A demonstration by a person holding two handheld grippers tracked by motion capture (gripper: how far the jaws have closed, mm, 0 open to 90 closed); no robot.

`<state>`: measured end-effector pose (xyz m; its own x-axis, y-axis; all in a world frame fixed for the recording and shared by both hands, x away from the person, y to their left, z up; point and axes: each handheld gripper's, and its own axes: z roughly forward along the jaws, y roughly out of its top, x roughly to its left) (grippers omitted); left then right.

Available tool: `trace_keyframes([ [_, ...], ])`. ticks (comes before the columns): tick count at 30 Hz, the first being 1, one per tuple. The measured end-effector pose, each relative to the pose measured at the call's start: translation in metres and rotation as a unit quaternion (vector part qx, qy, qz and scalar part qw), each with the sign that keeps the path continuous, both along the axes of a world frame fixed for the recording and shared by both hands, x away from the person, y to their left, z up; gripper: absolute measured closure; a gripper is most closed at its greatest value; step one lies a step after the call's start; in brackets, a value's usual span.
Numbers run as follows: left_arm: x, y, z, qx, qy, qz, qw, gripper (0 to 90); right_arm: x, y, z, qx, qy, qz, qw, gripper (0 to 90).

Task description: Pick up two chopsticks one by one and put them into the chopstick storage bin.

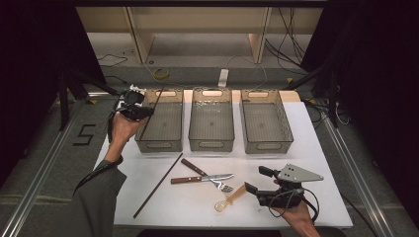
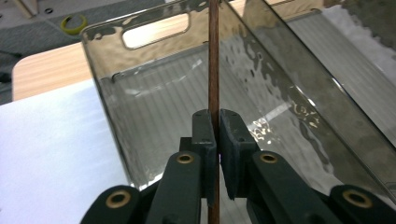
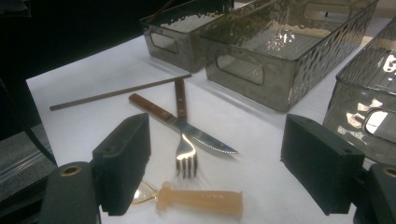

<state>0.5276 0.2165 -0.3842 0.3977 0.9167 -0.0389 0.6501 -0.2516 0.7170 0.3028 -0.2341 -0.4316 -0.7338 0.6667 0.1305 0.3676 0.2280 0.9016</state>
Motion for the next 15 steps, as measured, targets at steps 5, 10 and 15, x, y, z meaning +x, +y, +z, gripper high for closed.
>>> trace_keyframes([
  [5, 0.0014, -0.0018, -0.0047, 0.006, 0.008, 0.002, 0.9999, 84.0, -0.0002, 0.0, 0.0001, 0.0, -0.001, 0.0, 1.0, 25.1],
  [10, 0.0016, -0.0026, -0.0091, 0.007, 0.014, 0.0, 0.9999, 83.2, -0.0001, -0.0004, 0.0001, 0.001, 0.0, -0.002, 1.0, 25.2],
  [15, -0.0024, -0.0067, -0.0105, -0.021, 0.015, -0.002, 0.9997, 67.8, 0.0001, 0.0, -0.0001, -0.001, 0.002, 0.0, 1.0, 25.2],
])
